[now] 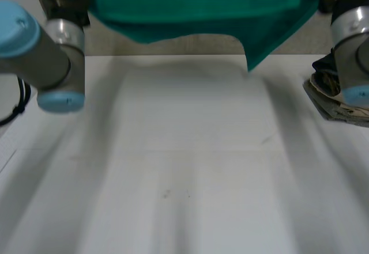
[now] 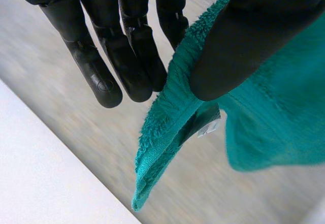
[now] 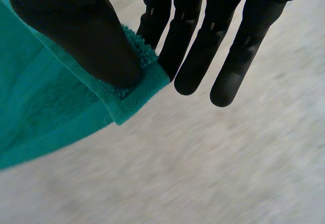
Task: Fold the laundry.
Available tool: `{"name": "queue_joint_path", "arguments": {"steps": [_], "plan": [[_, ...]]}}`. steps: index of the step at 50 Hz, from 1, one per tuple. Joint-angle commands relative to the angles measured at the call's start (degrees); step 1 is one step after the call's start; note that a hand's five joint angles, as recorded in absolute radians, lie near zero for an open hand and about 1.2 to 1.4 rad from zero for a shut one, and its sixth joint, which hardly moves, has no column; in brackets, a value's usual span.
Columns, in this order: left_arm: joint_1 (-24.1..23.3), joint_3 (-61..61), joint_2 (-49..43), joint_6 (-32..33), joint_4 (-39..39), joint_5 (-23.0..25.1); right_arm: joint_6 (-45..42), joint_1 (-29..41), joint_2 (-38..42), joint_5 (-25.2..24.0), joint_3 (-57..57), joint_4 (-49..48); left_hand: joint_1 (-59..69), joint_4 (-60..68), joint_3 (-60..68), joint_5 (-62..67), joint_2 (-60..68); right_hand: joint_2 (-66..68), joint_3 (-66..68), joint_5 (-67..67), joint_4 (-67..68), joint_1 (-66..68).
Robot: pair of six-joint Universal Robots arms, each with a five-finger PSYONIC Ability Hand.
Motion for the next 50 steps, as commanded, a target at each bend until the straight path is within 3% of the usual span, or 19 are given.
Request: {"name": "queue_joint_path", "arguments": {"steps": [1, 6, 12, 20, 26, 29, 34, 41, 50], "plan": [[0.27, -12.93, -0.52, 0.19, 0.26, 1.07, -0.16, -0.11, 5.21, -2.42, 5.08, 8.32, 13.55, 11.00, 11.38, 14.57, 11.14, 12.42, 11.62, 12.90, 11.21, 16.34], [-0.08, -20.84, -1.57, 0.36, 0.26, 1.33, -1.04, -0.03, 7.85, -2.60, 8.68, 13.94, 13.55, 11.00, 11.38, 14.57, 11.14, 12.42, 11.62, 12.90, 11.21, 16.34], [-0.70, -32.35, 0.61, 0.89, -0.36, 1.33, -3.23, -0.47, 5.40, -2.60, 13.34, 22.12, 13.55, 11.00, 11.38, 14.57, 11.14, 12.42, 11.62, 12.90, 11.21, 16.34], [-0.43, -49.31, 16.43, 3.17, -4.13, 1.33, -14.03, -1.17, -3.48, -1.46, 23.44, 41.35, 13.55, 11.00, 11.38, 14.57, 11.14, 12.42, 11.62, 12.90, 11.21, 16.34], [-0.17, -59.86, 26.80, 10.19, -16.07, 1.33, -24.22, -5.73, -12.60, 3.02, 33.80, 49.90, 13.55, 11.00, 11.38, 14.57, 11.14, 12.42, 11.62, 12.90, 11.21, 16.34], [-0.34, -63.65, 29.62, 12.75, -22.14, 1.51, -28.88, -7.05, -15.95, 3.72, 37.85, 49.99, 13.55, 11.00, 11.38, 14.57, 11.14, 12.42, 11.62, 12.90, 11.21, 16.34], [-1.13, -63.92, 30.24, 12.67, -22.95, 3.18, -30.83, -6.97, -16.41, 3.64, 39.97, 49.82, 13.55, 11.00, 11.38, 14.57, 11.14, 12.42, 11.62, 12.90, 11.21, 16.34], [-1.49, -57.60, 27.52, 12.14, -14.43, 4.23, -28.03, -6.18, -13.61, 3.29, 37.79, 42.81, 13.55, 11.00, 11.38, 14.57, 11.14, 12.42, 11.62, 12.90, 11.21, 16.34], [-1.40, -44.17, 11.20, 12.75, -1.69, 4.23, -22.40, -2.14, -2.18, 4.08, 26.28, 33.65, 13.55, 11.00, 11.38, 14.57, 11.14, 12.42, 11.62, 12.90, 11.21, 16.34]]}}
